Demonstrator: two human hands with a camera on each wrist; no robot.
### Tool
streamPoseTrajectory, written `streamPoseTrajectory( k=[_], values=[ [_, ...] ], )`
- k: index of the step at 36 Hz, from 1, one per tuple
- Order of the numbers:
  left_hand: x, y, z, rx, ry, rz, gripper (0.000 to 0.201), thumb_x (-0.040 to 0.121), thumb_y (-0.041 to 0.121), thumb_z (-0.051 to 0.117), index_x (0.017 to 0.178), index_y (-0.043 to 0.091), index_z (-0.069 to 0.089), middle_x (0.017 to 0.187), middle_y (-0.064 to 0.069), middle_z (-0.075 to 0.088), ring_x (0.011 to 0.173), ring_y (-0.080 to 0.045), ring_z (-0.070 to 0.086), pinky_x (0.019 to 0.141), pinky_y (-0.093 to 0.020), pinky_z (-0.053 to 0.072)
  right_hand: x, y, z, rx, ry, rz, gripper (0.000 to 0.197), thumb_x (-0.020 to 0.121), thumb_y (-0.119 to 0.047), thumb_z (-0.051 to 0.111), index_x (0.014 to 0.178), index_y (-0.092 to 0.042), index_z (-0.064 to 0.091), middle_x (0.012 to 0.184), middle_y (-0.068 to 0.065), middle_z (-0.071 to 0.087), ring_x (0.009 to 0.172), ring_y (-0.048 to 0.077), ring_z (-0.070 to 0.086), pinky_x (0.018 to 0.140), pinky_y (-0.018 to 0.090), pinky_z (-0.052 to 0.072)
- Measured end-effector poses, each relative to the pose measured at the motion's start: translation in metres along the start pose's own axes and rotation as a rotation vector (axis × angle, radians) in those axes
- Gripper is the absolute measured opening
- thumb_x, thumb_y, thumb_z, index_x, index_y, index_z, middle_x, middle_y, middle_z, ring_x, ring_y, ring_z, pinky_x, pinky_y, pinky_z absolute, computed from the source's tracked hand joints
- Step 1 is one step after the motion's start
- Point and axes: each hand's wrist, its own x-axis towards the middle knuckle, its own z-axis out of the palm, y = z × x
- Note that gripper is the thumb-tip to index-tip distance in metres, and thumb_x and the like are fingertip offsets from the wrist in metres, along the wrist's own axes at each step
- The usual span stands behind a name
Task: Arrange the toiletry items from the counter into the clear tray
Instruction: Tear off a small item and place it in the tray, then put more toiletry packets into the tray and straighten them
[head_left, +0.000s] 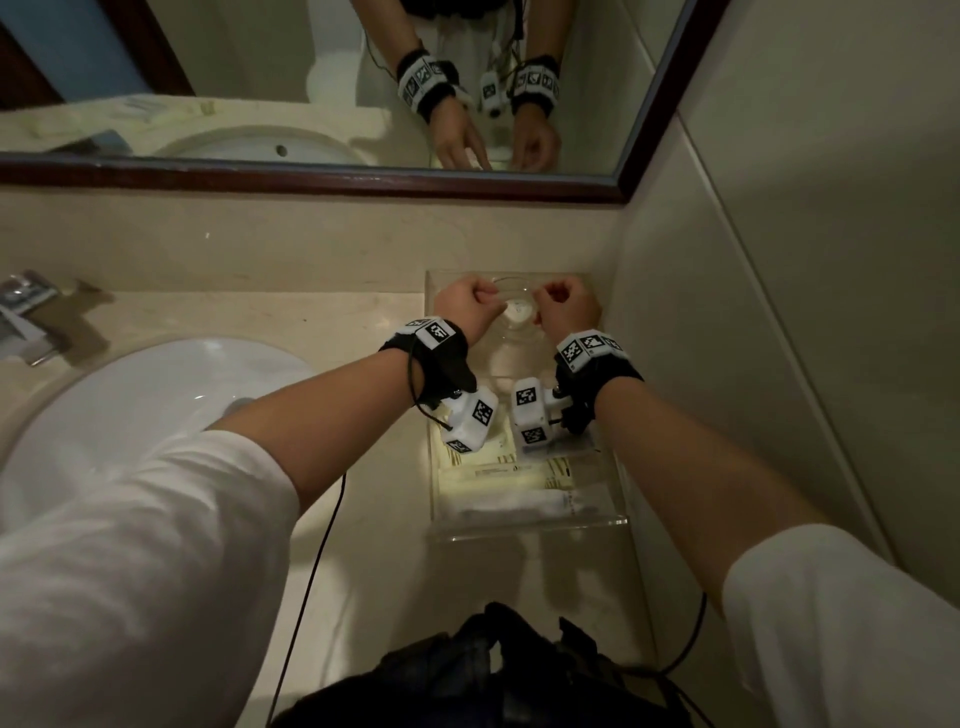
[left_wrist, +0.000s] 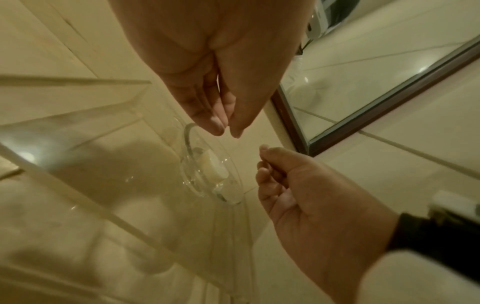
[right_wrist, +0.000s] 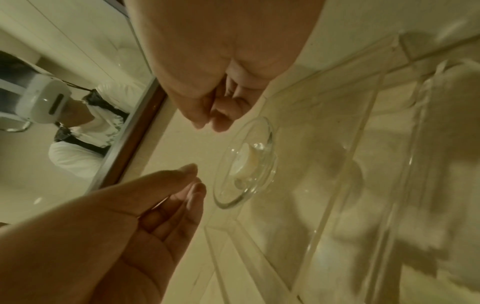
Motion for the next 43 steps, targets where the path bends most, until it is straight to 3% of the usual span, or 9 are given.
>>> streamPoseTrajectory(
  k=[4,8,13,19,24,28,35,39,43],
  values=[
    [-0.008,-0.006,-0.016,-0.13,0.019,-0.043,0.01,0.081,0.017,0.066,0.09,0.021,0.064,0.087,-0.002,0.066,0.084,-0.019,0.063,0.087,-0.037,0.055,-0.015,-0.005,0.008,0.042,0.001,-0.059,0.006,0.082,-0.019,0.067,0.08,-0.017,0.062,0.08,0.002,0.067,0.07,0.018,0.063,0.064,0.027,0.052],
    [-0.023,-0.016,-0.039,-0.232,0.041,-0.07,0.009,0.082,0.015,0.066,0.089,0.02,0.062,0.077,0.002,0.062,0.074,-0.015,0.059,0.08,-0.031,0.051,-0.036,-0.013,0.023,0.077,-0.024,-0.121,0.014,0.082,-0.021,0.067,0.07,-0.021,0.059,0.069,-0.002,0.063,0.054,0.01,0.057,0.051,0.016,0.047],
    [-0.048,-0.04,-0.08,-0.274,0.054,-0.1,0.01,0.086,0.011,0.062,0.096,0.014,0.06,0.077,0.002,0.059,0.065,-0.008,0.054,0.064,-0.02,0.045,-0.071,-0.024,0.054,0.092,-0.133,-0.174,0.02,0.085,-0.023,0.066,0.081,-0.003,0.064,0.069,0.006,0.061,0.053,0.011,0.053,0.045,0.007,0.039],
    [-0.086,-0.084,-0.148,-0.274,0.109,-0.171,0.01,0.086,0.012,0.062,0.096,0.014,0.06,0.082,0.001,0.061,0.072,-0.013,0.056,0.069,-0.024,0.046,-0.126,-0.041,0.105,0.13,-0.297,-0.182,0.016,0.084,-0.023,0.067,0.077,-0.011,0.061,0.07,0.004,0.061,0.054,0.012,0.052,0.045,0.012,0.041],
    [-0.123,-0.128,-0.216,-0.262,0.156,-0.249,0.008,0.088,0.01,0.059,0.087,0.017,0.057,0.077,0.003,0.057,0.071,-0.011,0.054,0.062,-0.021,0.044,-0.183,-0.059,0.158,0.052,-0.481,-0.191,0.017,0.085,-0.026,0.068,0.077,-0.013,0.061,0.074,0.005,0.064,0.056,0.011,0.054,0.046,0.008,0.041],
    [-0.153,-0.162,-0.267,-0.223,0.176,-0.299,0.009,0.087,0.011,0.061,0.095,0.014,0.058,0.082,-0.003,0.059,0.08,-0.018,0.055,0.067,-0.026,0.045,-0.227,-0.073,0.196,-0.037,-0.656,-0.211,0.02,0.085,-0.028,0.067,0.084,-0.008,0.063,0.074,0.002,0.064,0.058,0.007,0.055,0.052,0.014,0.045],
    [-0.208,-0.23,-0.356,-0.162,0.227,-0.392,0.02,0.087,0.009,0.061,0.072,0.021,0.056,0.086,-0.004,0.059,0.073,-0.013,0.052,0.063,-0.021,0.042,-0.307,-0.092,0.269,-0.255,-0.888,-0.281,0.021,0.08,-0.03,0.071,0.082,-0.01,0.066,0.079,0.003,0.067,0.067,0.015,0.06,0.072,0.032,0.054],
    [-0.236,-0.27,-0.398,-0.128,0.269,-0.471,0.01,0.086,0.012,0.063,0.096,0.011,0.066,0.096,-0.008,0.062,0.091,-0.021,0.055,0.079,-0.03,0.046,-0.341,-0.098,0.306,-0.405,-0.985,-0.329,0.018,0.08,-0.032,0.071,0.076,-0.017,0.063,0.078,0.0,0.065,0.077,0.018,0.062,0.082,0.034,0.053],
    [-0.262,-0.307,-0.434,-0.055,0.32,-0.53,0.02,0.085,0.015,0.064,0.104,0.009,0.066,0.118,-0.013,0.064,0.112,-0.029,0.058,0.099,-0.038,0.047,-0.373,-0.104,0.336,-0.562,-1.051,-0.385,0.027,0.083,-0.033,0.067,0.063,-0.025,0.052,0.067,-0.007,0.055,0.067,0.011,0.053,0.068,0.026,0.046]
  ],
)
